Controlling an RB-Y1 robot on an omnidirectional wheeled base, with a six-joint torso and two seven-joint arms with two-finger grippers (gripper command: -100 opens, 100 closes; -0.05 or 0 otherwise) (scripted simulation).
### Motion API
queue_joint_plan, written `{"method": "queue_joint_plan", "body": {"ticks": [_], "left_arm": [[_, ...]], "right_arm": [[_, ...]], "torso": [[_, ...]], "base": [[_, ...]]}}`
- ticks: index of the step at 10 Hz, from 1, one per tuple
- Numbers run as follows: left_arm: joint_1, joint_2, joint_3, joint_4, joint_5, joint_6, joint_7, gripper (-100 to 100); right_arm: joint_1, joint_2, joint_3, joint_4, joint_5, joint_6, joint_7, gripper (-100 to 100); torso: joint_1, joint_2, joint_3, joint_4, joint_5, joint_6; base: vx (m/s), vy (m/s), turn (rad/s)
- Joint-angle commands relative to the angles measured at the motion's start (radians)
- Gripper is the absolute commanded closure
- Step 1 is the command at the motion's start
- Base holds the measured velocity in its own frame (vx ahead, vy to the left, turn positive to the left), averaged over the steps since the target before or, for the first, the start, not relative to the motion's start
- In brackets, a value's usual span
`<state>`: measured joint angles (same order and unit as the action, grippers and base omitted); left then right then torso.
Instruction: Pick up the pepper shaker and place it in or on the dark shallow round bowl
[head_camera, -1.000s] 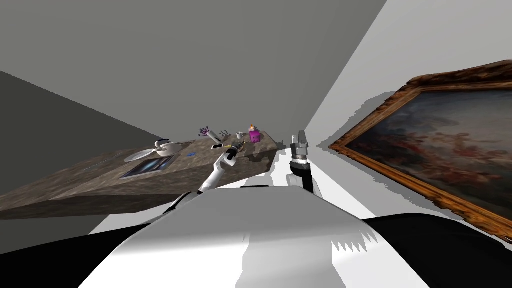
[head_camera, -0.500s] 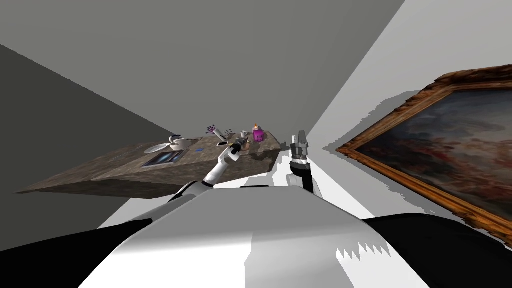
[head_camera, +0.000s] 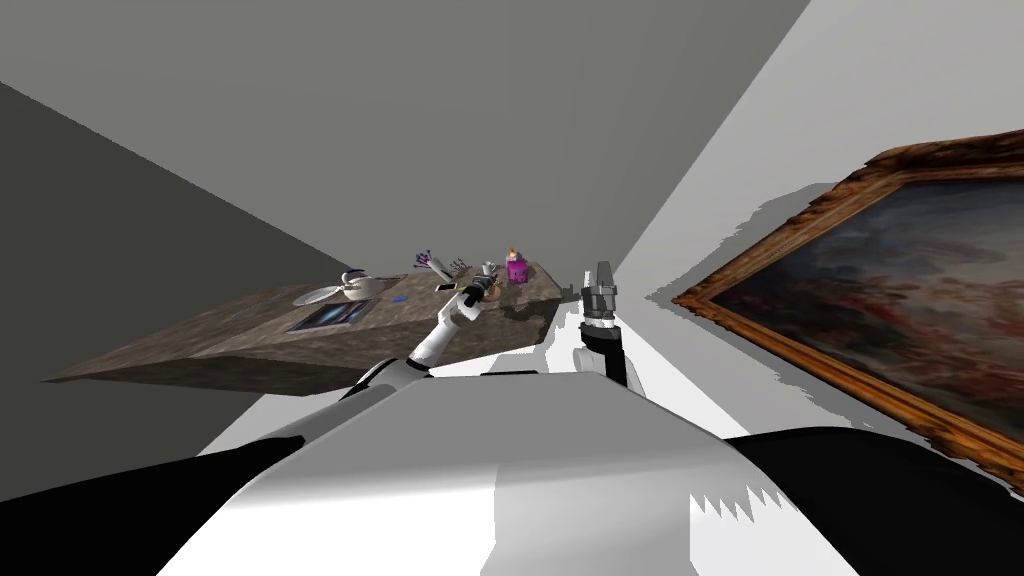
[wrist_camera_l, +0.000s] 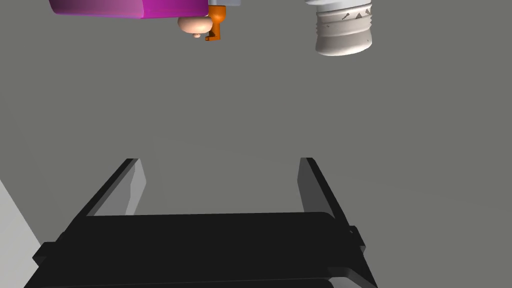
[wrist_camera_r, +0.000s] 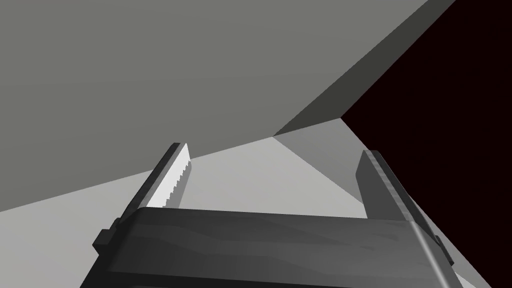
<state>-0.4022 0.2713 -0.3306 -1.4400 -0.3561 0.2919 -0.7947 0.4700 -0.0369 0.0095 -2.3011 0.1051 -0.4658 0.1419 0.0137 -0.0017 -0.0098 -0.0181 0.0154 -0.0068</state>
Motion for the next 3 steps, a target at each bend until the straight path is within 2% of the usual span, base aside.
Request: {"method": "queue_joint_plan", "body": {"ticks": [1,3], "left_arm": [[0.000,0.000,0.000,0.000,0.000,0.000,0.000,0],[0.000,0.000,0.000,0.000,0.000,0.000,0.000,0]], "right_arm": [[0.000,0.000,0.000,0.000,0.000,0.000,0.000,0],[0.000,0.000,0.000,0.000,0.000,0.000,0.000,0]], "torso": [[0.000,0.000,0.000,0.000,0.000,0.000],[0.000,0.000,0.000,0.000,0.000,0.000]], "base": [[0.000,0.000,0.000],[0.000,0.000,0.000]]}}
